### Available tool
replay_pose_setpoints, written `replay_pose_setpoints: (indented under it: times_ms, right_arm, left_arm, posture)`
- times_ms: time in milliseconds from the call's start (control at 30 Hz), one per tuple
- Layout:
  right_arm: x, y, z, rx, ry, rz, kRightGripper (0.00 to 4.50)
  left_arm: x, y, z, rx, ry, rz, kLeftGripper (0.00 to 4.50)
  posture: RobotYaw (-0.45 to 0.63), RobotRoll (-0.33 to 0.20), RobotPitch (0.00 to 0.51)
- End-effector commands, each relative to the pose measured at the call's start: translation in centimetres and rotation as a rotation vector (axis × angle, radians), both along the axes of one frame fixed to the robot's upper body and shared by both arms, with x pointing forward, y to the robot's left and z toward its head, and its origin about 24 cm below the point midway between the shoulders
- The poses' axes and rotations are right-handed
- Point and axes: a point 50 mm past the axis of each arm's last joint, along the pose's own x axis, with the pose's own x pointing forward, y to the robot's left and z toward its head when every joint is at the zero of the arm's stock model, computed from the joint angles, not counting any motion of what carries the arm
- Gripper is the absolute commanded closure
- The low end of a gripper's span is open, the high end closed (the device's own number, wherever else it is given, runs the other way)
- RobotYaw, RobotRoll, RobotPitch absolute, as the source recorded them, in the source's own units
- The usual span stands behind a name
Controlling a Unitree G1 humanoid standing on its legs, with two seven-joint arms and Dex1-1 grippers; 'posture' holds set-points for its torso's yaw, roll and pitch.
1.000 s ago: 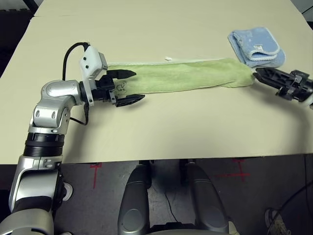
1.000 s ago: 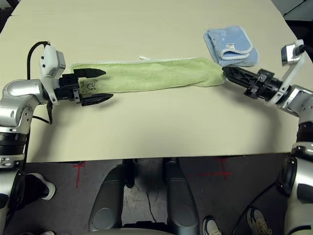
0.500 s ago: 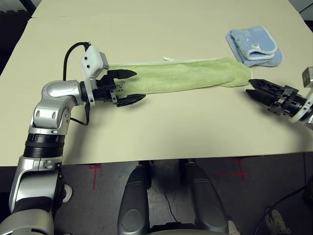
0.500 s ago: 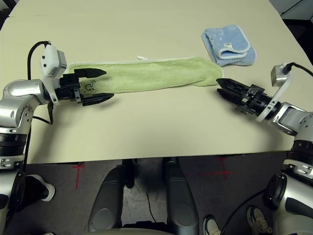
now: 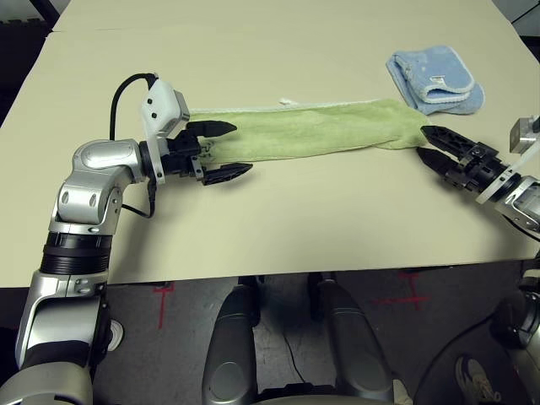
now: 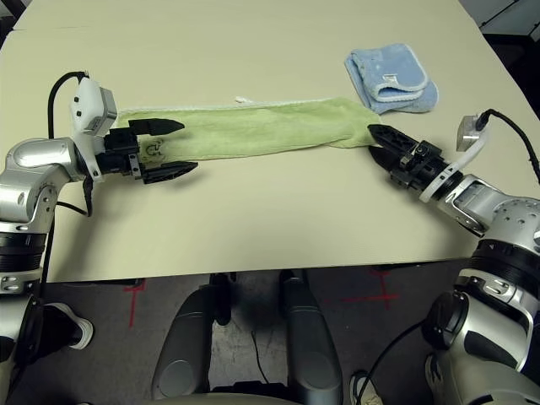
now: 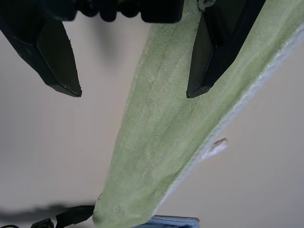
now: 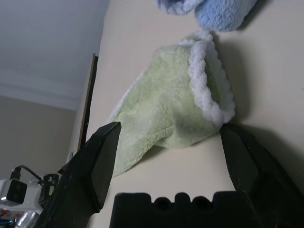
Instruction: Fold the towel and set it aside.
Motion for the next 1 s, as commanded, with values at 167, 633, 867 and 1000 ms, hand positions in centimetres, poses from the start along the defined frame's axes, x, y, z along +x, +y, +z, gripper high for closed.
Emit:
replay_pose_setpoints:
  times_ms: [167, 633, 867, 1000]
  right_arm:
    - [0.59, -0.53, -0.74, 0.003, 0.042, -0.060, 0.00]
    - [1.05, -0.07, -0.86, 0.001, 0.037, -0.074, 2.76]
    - [0.98, -0.26, -0.91, 0.003, 0.031, -0.088, 4.47]
    - [0.84, -0.40, -0.84, 0.004, 0.024, -0.090, 4.47]
  left_arm:
    - [-0.13, -0.25, -0.32, 0.000, 0.015, -0.017, 0.02]
    - [-0.21, -0.15, -0.49, 0.005, 0.020, -0.019, 0.00]
    - [-0.14, -0.09, -0.53, 0.006, 0.023, -0.019, 0.00]
    - [-0.12, 0.01, -0.59, 0.006, 0.025, -0.017, 0.00]
  posture:
    - [-0.01, 0.000, 0.334]
    - [-0.01, 0.000, 0.325]
    - [-0.01, 0.000, 0.320]
    - [-0.02, 0.000, 0.319]
